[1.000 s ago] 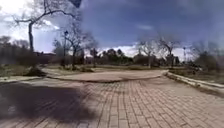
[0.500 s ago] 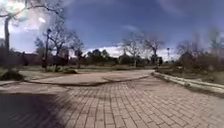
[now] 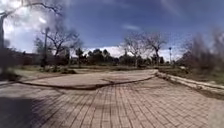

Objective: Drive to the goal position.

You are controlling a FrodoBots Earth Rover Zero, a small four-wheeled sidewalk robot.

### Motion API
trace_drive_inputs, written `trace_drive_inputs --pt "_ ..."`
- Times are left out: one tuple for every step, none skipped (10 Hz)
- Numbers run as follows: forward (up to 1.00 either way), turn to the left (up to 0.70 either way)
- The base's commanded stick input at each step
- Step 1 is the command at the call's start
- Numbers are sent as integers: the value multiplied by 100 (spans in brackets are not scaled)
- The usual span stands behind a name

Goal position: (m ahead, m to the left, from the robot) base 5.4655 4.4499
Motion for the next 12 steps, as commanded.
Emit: trace_drive_inputs --pt "100 0" --pt "100 0" --pt "100 0" --pt "100 0" --pt "100 0" --pt "100 0" --pt "100 0" --pt "100 0" --pt "100 0" --pt "100 0" --pt "100 0" --pt "100 0"
